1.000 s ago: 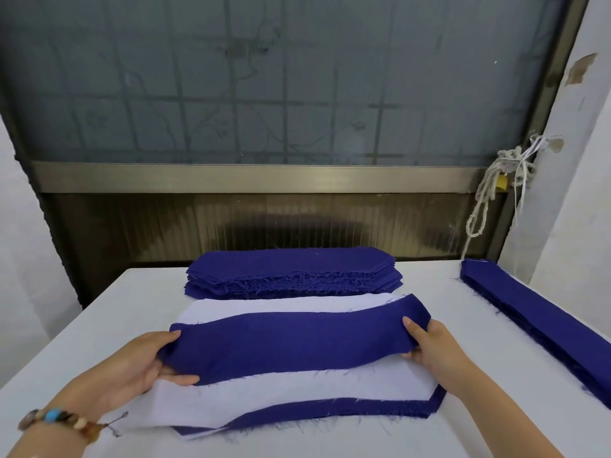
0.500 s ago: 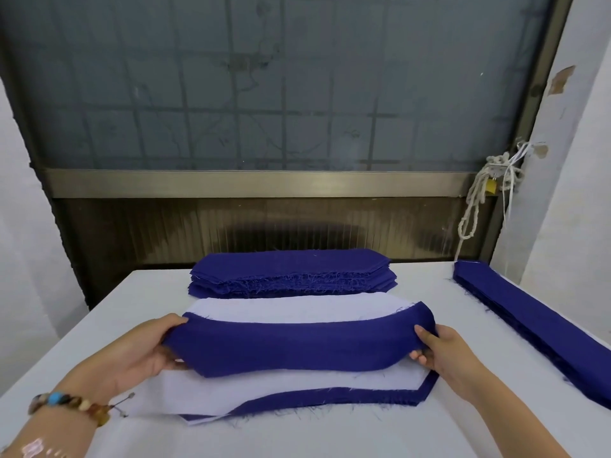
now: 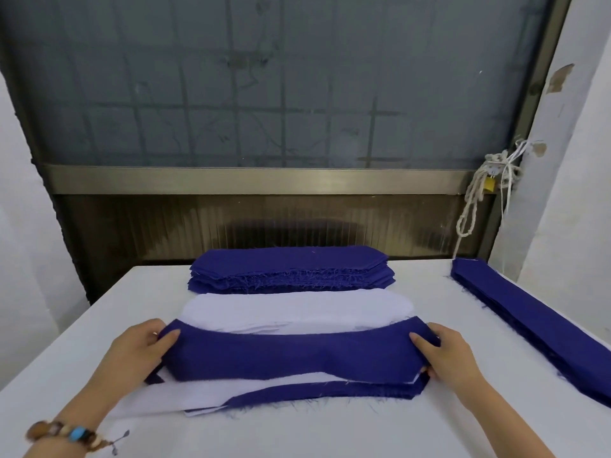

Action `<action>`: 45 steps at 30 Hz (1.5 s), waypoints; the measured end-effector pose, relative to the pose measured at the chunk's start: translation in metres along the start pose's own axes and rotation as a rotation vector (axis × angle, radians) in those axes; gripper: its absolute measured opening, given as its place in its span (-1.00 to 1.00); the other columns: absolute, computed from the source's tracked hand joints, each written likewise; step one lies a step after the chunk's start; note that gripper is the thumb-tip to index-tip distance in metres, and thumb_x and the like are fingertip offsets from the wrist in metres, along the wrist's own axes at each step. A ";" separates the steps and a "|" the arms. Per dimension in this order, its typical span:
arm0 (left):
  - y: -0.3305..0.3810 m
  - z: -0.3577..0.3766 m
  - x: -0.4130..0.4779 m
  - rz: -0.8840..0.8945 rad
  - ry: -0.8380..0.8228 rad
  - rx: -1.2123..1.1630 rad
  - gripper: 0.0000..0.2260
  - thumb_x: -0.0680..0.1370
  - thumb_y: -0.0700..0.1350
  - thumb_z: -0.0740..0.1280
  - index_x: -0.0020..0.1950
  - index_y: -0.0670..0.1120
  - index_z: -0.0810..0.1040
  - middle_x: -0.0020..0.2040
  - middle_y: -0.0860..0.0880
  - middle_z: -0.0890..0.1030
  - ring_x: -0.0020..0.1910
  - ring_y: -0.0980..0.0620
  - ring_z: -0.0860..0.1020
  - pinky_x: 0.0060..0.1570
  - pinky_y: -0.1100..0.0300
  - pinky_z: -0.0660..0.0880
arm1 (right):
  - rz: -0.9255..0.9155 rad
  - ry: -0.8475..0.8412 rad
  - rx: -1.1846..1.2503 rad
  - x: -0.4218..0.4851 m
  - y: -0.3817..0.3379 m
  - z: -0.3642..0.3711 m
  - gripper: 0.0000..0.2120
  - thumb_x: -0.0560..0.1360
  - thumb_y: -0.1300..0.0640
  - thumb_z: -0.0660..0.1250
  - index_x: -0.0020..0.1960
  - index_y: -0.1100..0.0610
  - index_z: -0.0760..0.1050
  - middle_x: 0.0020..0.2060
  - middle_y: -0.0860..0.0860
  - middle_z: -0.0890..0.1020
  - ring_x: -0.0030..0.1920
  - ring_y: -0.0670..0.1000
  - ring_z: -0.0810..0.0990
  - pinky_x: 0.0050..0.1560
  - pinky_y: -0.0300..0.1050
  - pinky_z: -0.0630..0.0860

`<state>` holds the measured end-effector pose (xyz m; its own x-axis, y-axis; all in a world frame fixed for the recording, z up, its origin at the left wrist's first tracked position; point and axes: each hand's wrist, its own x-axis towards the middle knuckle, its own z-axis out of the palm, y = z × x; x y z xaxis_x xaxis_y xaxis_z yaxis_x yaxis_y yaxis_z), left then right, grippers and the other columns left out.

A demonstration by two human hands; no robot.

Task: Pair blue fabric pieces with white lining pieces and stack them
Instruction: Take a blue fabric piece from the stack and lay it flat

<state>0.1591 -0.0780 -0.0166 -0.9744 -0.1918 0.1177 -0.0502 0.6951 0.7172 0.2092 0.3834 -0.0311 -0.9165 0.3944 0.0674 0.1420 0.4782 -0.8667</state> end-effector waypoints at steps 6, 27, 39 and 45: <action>-0.002 0.001 -0.001 -0.065 0.023 -0.173 -0.78 0.55 -0.03 0.37 -0.19 -0.17 0.54 -0.36 -0.08 0.65 -0.34 -0.08 0.62 -0.40 0.16 0.53 | 0.016 0.007 -0.021 0.006 0.004 0.000 -0.82 0.55 0.12 0.34 -0.16 0.21 0.55 -0.48 0.02 0.56 -0.53 -0.04 0.46 -0.45 -0.21 0.42; -0.029 0.024 -0.008 0.088 0.097 0.104 -0.80 0.51 0.00 0.40 -0.28 -0.01 0.50 -0.38 0.04 0.59 -0.30 0.01 0.56 -0.23 0.10 0.45 | -0.441 0.117 -0.724 0.025 -0.022 0.034 -0.63 0.57 0.06 0.27 0.35 -0.13 0.35 0.20 -0.05 0.41 0.15 -0.01 0.40 0.12 -0.17 0.45; -0.033 0.025 -0.008 0.120 0.093 0.064 -0.81 0.52 0.06 0.38 -0.27 0.05 0.51 -0.33 0.02 0.56 -0.40 0.07 0.49 -0.34 0.14 0.43 | -0.621 -0.500 -0.567 0.064 -0.085 0.111 -0.68 0.45 -0.07 0.44 0.16 -0.20 0.47 0.23 -0.16 0.40 0.27 -0.07 0.25 0.33 -0.06 0.18; -0.032 0.021 -0.003 0.101 0.012 0.112 -0.75 0.50 0.10 0.40 -0.28 0.00 0.49 -0.35 -0.01 0.56 -0.37 0.04 0.50 -0.34 0.16 0.41 | -0.607 -0.521 -0.510 0.070 -0.084 0.121 -0.83 0.42 -0.07 0.46 -0.13 -0.13 0.47 0.03 -0.12 0.44 0.11 -0.07 0.30 0.18 -0.14 0.18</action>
<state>0.1587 -0.0850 -0.0543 -0.9731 -0.1244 0.1940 0.0235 0.7839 0.6204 0.0875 0.2761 -0.0134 -0.9214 -0.3755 0.1000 -0.3806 0.8200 -0.4275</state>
